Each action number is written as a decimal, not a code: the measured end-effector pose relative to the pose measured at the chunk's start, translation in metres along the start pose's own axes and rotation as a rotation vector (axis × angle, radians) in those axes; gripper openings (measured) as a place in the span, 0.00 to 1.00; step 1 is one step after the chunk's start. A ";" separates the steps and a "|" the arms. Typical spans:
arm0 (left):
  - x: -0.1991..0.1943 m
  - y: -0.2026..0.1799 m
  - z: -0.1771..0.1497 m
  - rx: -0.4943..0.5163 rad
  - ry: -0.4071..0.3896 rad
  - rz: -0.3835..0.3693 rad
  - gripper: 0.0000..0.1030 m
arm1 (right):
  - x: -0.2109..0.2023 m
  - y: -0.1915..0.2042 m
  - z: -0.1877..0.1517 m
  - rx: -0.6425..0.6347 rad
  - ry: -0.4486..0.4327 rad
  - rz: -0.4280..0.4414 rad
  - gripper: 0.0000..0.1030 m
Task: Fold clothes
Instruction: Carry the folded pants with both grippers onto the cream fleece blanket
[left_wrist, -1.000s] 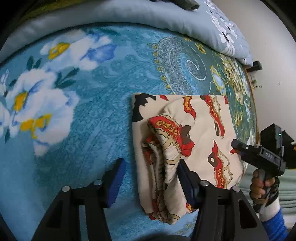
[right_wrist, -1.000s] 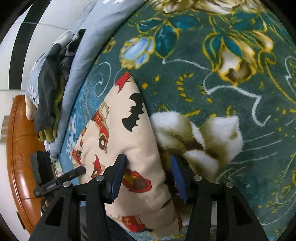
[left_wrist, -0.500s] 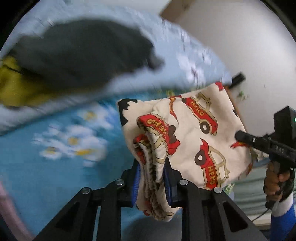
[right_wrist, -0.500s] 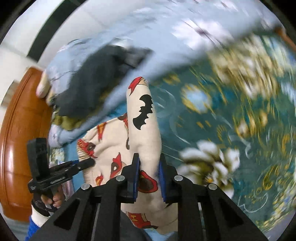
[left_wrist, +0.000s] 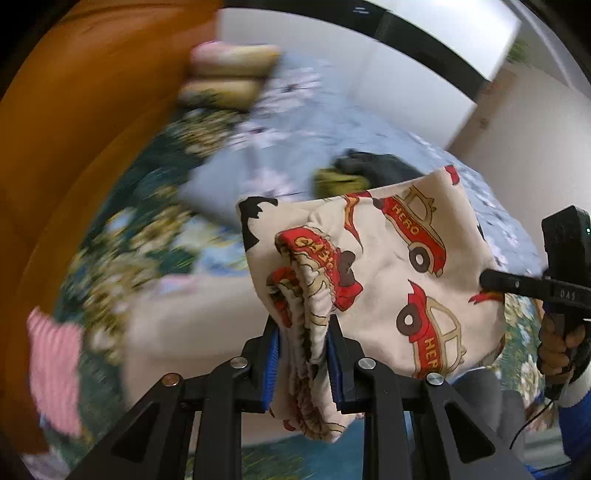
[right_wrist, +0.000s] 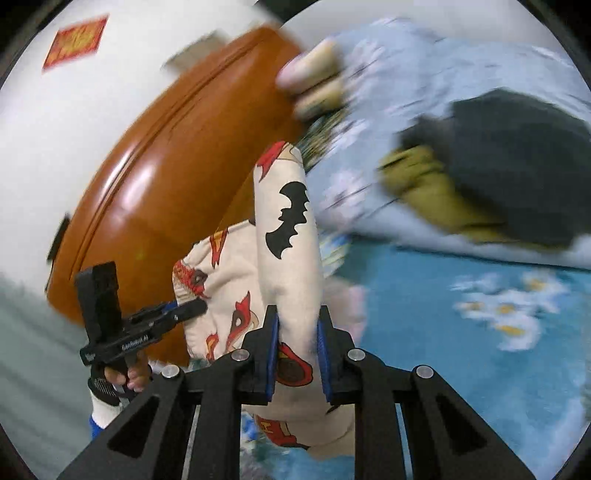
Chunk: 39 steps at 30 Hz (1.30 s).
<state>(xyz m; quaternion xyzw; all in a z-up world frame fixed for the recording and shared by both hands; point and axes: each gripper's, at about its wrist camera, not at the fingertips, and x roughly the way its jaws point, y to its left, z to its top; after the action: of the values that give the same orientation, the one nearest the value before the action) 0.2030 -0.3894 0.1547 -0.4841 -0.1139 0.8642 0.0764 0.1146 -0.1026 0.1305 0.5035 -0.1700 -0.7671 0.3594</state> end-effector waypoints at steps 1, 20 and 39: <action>-0.003 0.021 -0.008 -0.027 0.007 0.017 0.24 | 0.019 0.012 -0.001 -0.014 0.027 0.006 0.19; 0.073 0.136 -0.092 -0.325 0.046 0.037 0.44 | 0.188 0.009 -0.047 -0.026 0.311 -0.223 0.21; 0.067 0.084 -0.124 -0.307 -0.072 0.119 0.44 | 0.182 0.037 -0.084 -0.270 0.284 -0.249 0.21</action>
<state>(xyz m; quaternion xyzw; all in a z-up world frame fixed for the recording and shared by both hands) 0.2724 -0.4390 0.0139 -0.4648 -0.2182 0.8564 -0.0539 0.1611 -0.2507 -0.0016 0.5710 0.0498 -0.7426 0.3463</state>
